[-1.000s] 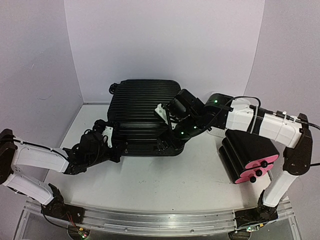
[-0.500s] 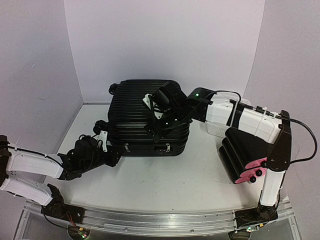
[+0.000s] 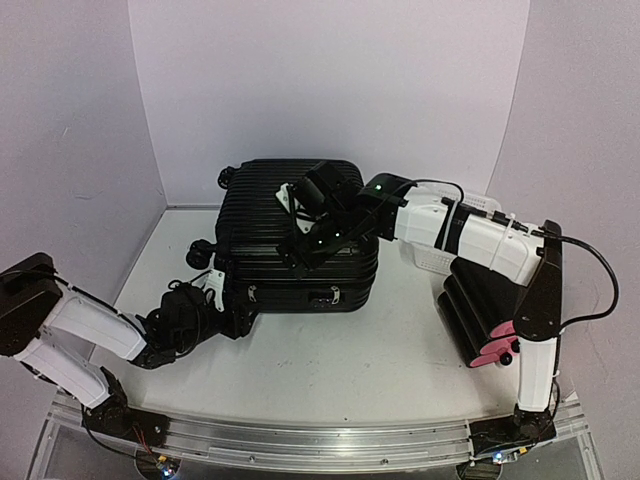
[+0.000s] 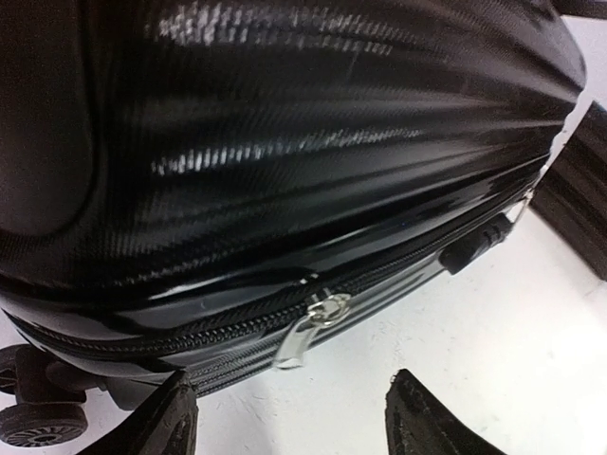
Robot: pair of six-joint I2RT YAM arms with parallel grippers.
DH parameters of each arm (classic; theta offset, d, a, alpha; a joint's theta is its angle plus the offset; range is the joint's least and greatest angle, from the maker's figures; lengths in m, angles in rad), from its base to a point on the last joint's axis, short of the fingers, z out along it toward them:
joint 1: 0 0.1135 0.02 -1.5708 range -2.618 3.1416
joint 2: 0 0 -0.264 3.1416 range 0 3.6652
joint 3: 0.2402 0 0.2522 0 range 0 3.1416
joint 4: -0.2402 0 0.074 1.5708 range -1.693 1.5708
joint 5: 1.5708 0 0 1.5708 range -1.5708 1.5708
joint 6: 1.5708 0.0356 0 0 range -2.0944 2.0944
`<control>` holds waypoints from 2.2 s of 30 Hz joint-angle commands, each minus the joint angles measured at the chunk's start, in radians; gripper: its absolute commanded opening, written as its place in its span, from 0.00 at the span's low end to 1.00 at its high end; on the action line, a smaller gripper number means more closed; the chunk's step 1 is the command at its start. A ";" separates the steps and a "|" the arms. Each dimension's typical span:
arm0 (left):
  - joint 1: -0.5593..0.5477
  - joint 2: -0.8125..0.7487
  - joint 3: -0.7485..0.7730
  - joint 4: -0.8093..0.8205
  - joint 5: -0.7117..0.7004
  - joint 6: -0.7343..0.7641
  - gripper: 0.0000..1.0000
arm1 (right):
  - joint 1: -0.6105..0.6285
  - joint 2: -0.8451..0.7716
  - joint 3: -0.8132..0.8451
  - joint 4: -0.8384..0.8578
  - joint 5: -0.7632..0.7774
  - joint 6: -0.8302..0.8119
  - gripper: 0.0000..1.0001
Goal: Open, take out, and arrange the luggage
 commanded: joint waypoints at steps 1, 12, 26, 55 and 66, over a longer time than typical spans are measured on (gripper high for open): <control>-0.006 0.074 0.000 0.232 -0.104 0.012 0.65 | -0.007 0.020 0.037 0.030 -0.044 0.035 0.98; -0.003 0.273 -0.042 0.623 0.013 0.043 0.47 | -0.006 0.006 0.031 0.030 -0.060 0.044 0.98; 0.034 0.278 -0.027 0.634 0.088 0.064 0.19 | -0.006 -0.016 0.010 0.029 -0.050 0.024 0.98; 0.059 0.290 -0.012 0.629 0.109 -0.103 0.20 | -0.006 -0.006 0.012 0.030 -0.061 0.021 0.98; 0.075 0.236 -0.020 0.638 0.179 -0.155 0.13 | -0.007 -0.011 0.011 0.030 -0.061 0.016 0.98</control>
